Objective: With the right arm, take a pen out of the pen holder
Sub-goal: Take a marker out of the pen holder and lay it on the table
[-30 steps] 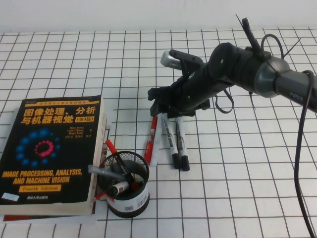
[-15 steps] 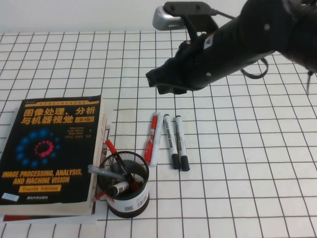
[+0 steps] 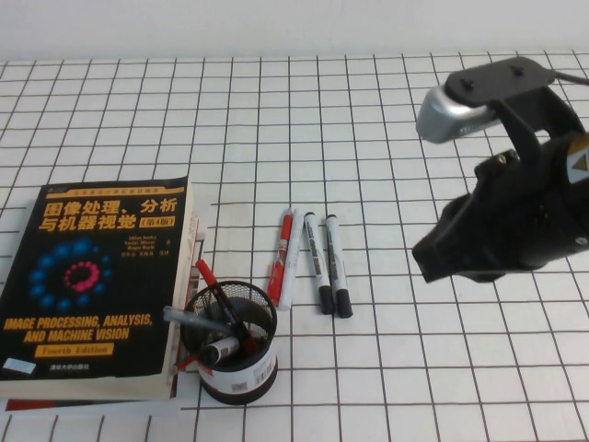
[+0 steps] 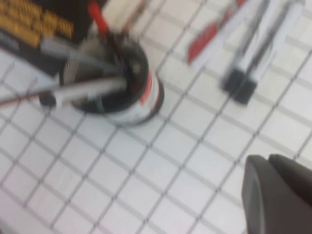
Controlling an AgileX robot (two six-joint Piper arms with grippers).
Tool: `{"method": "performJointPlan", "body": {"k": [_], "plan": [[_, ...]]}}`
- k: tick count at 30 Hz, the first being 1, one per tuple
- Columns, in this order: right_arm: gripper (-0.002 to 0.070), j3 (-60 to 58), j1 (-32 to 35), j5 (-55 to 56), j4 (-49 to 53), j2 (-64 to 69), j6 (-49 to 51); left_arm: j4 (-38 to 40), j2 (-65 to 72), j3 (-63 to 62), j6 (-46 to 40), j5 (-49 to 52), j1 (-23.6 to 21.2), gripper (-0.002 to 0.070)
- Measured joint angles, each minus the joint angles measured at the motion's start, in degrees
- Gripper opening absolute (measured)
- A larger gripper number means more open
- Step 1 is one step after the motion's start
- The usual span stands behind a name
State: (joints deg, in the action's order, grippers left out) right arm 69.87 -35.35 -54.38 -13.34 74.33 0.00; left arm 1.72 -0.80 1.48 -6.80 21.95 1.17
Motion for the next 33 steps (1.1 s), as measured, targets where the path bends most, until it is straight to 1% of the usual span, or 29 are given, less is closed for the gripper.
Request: {"method": "performJointPlan", "body": {"k": [4,8,11,13,16,20,23,27,30,33], "plan": [[-0.0014,-0.61,0.0,-5.19,0.13,-0.67,0.0,0.0,0.0,0.0,0.0,0.0,0.0,-0.0004],[-0.0014,-2.19,0.0,-5.64,0.6,-0.71,-3.65,0.0,0.0,0.0,0.0,0.0,0.0,-0.0004],[-0.0014,-3.81,0.0,-4.76,0.85,-0.8,-4.59,0.0,0.0,0.0,0.0,0.0,0.0,-0.0004],[-0.0014,-5.02,0.0,-3.21,0.97,-0.83,-5.13,0.0,0.0,0.0,0.0,0.0,0.0,-0.0004],[-0.0014,-8.74,0.0,1.95,1.46,-2.39,-8.02,0.0,0.0,0.0,0.0,0.0,0.0,-0.0004],[-0.0015,-19.01,0.51,13.5,2.17,-8.99,-9.84,0.0,0.0,0.0,0.0,0.0,0.0,-0.0004],[-0.0015,-28.44,3.24,22.56,2.17,-15.24,-10.11,0.0,0.0,0.0,0.0,0.0,0.0,-0.0004],[-0.0015,-42.18,9.52,33.59,0.79,-25.01,-10.33,0.0,0.0,0.0,0.0,0.0,0.0,-0.0004],[-0.0015,-50.38,14.66,37.68,0.15,-32.83,-10.33,0.0,0.0,0.0,0.0,0.0,0.0,-0.0004],[-0.0015,-57.0,19.79,39.2,-0.1,-41.21,-10.33,0.0,0.0,0.0,0.0,0.0,0.0,-0.0004]]}}
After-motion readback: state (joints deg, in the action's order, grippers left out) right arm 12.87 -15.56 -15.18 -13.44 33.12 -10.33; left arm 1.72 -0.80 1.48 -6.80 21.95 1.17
